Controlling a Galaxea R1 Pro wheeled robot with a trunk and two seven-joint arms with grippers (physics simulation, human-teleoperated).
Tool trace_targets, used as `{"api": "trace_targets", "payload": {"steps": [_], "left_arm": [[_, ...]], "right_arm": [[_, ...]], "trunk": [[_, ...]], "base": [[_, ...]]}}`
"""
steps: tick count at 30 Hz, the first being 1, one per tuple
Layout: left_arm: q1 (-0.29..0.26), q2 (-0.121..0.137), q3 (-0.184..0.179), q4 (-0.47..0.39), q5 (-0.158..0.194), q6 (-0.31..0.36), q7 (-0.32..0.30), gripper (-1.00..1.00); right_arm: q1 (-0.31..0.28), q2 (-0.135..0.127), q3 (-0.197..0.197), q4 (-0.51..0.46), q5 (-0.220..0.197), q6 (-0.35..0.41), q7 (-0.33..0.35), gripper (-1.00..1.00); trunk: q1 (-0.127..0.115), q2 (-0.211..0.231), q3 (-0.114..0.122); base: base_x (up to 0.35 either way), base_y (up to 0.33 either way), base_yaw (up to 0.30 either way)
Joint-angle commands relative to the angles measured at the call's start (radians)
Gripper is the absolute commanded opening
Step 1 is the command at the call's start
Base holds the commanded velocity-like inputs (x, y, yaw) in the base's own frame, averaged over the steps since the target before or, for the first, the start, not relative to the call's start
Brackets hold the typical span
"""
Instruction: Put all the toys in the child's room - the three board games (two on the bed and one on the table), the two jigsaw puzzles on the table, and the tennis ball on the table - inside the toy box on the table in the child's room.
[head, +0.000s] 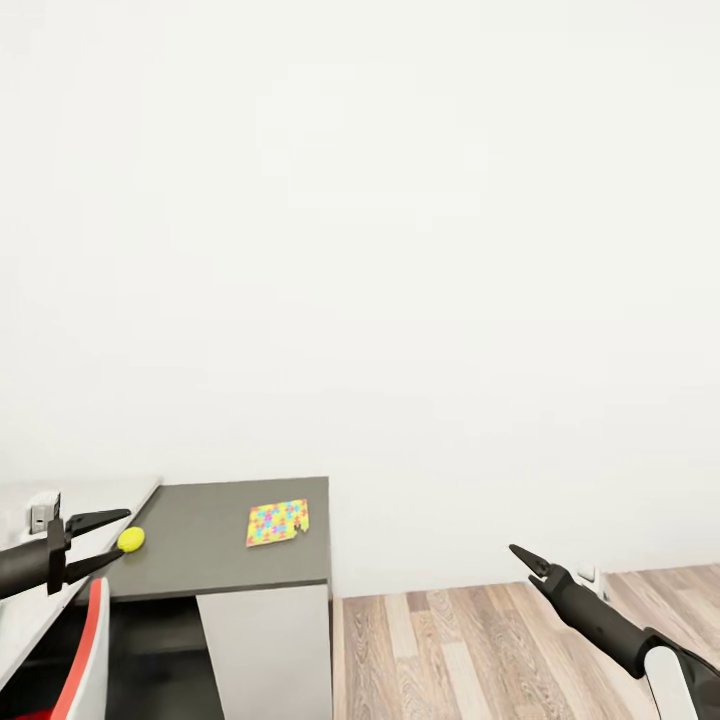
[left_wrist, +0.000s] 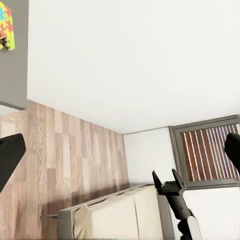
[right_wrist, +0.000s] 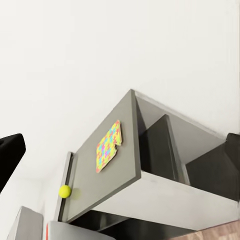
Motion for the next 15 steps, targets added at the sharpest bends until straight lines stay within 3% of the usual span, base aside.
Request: {"api": "trace_targets", "payload": {"steps": [1,15], "left_arm": [[0.0,0.0,0.001,0.001,-0.007,0.003,-0.008,1.0],[0.0,0.0,-0.001,0.001,-0.007,0.002,-0.007,1.0]], "right_arm": [[-0.001,0.0,-0.001,0.001,-0.002,0.006,0.002,1.0],[-0.002,-0.001,-0.001,0.003,-0.002,0.006,0.002,1.0]], "trunk": [[0.0,-0.001,0.0],[0.0,-0.001,0.005]], "base": [[0.0,0.0,-0.26],[0.0,0.0,-0.261]]}}
